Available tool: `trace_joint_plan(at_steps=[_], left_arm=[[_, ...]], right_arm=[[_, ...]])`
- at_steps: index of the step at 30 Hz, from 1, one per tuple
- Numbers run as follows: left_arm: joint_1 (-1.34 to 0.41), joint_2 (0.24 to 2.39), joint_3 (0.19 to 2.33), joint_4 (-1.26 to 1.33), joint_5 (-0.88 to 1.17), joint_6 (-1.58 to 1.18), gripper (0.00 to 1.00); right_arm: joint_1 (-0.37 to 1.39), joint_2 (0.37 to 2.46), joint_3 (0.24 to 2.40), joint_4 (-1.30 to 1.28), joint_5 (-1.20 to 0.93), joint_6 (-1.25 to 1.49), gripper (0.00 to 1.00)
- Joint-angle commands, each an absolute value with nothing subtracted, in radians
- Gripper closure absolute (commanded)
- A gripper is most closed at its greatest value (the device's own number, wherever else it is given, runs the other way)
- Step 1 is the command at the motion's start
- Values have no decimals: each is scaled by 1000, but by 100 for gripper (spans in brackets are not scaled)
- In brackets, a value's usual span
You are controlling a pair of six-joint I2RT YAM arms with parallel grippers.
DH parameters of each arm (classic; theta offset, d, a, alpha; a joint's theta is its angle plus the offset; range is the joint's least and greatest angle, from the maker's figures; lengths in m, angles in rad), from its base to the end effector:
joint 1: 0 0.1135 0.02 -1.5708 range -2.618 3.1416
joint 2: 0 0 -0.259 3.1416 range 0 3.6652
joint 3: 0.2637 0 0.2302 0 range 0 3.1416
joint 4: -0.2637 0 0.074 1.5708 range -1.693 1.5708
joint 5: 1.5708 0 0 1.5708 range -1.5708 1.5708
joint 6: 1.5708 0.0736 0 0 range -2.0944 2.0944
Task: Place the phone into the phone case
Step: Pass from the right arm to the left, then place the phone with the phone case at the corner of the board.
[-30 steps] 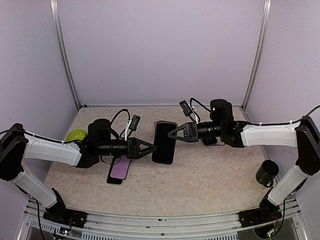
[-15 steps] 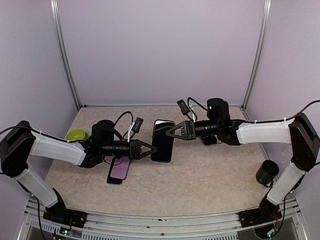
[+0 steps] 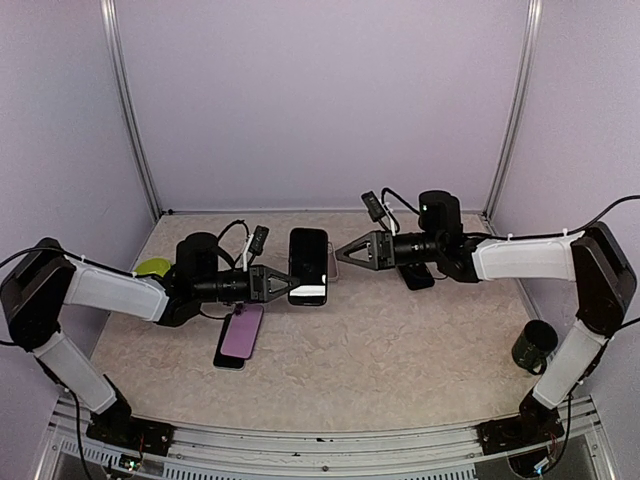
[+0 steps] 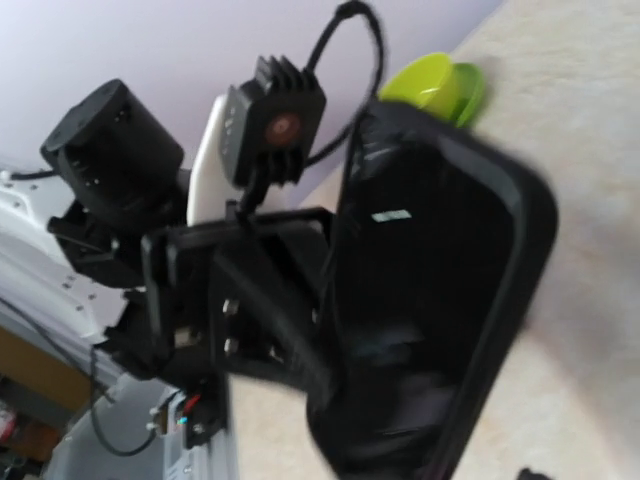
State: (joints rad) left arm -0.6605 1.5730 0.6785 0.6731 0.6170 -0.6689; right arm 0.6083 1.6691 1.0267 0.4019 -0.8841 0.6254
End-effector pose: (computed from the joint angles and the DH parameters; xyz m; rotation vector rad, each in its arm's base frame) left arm 0.2402 -0.2405 0.2073 0.4898 1.9555 -1.4538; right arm 0.2764 0.2619 0.2574 -0.6985 1.9321 1.6175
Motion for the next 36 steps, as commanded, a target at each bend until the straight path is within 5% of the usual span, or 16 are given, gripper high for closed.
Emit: trace_joint_plan(at_steps=[1, 15, 36], left_arm=[[-589, 1586, 750, 642, 568, -687, 100], [-362, 1895, 1147, 345, 684, -600, 100], [-250, 2485, 1908, -168, 713, -421, 100]], right_arm=[[580, 1663, 1030, 345, -835, 581, 13], [575, 1630, 882, 300, -745, 558, 11], [583, 1433, 712, 274, -692, 576, 11]])
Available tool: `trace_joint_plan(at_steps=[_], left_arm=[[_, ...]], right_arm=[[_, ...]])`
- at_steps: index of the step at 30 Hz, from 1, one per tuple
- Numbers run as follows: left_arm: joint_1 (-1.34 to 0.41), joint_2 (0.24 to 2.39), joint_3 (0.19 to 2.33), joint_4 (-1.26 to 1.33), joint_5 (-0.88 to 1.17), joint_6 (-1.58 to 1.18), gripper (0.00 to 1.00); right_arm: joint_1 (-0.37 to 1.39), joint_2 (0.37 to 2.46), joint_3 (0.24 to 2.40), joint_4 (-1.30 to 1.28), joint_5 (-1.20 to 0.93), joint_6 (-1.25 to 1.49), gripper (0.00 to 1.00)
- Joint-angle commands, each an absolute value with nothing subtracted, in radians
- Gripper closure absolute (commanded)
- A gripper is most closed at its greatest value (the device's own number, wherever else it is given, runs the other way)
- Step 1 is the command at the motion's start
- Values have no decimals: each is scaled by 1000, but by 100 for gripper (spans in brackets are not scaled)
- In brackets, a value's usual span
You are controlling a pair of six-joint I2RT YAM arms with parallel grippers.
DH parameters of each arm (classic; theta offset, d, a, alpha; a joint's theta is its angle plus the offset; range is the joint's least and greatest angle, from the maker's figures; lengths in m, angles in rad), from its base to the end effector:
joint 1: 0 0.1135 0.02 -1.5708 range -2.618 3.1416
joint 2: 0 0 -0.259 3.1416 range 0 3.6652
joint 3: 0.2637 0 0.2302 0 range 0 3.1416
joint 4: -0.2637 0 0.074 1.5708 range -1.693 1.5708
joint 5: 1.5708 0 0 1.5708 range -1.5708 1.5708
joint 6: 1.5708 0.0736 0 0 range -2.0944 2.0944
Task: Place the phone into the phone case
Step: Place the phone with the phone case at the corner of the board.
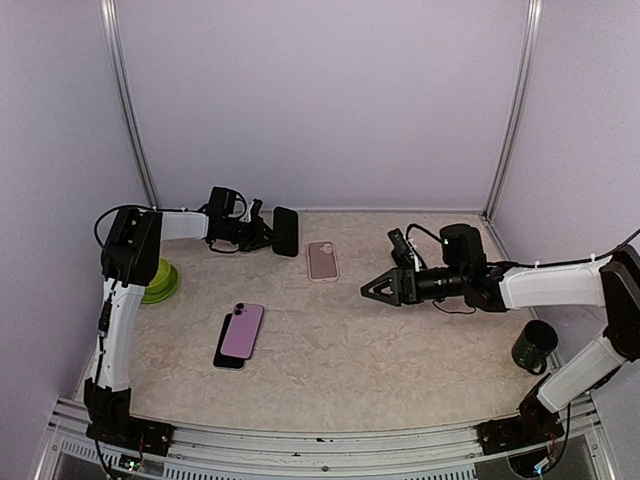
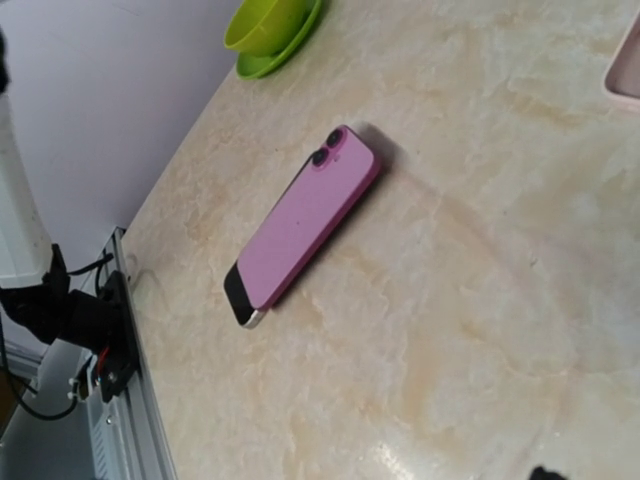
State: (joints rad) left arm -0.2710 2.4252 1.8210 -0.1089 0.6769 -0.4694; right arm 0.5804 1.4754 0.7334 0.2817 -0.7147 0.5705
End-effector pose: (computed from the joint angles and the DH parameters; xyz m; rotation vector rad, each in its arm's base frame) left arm 0.4999 -0.1867 0.1208 0.1423 2.3536 -1.1490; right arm 0.2376 0.2135 0.2078 -0.5121 2.1621 1.4089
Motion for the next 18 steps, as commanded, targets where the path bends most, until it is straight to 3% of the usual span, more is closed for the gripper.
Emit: trace_joint_plan(at_steps=[1, 6, 14, 18], left_arm=[[-246, 2502, 1929, -181, 716, -418, 100], [-231, 2545, 1992, -207, 730, -420, 100], [-225, 2595, 2055, -230, 714, -431, 74], [-224, 2603, 2059, -227, 689, -429, 70]], right_arm=[[584, 1428, 708, 270, -688, 575, 11], [587, 1429, 704, 267, -674, 579, 11], [594, 1451, 713, 271, -663, 587, 11], [597, 1458, 716, 269, -661, 589, 12]])
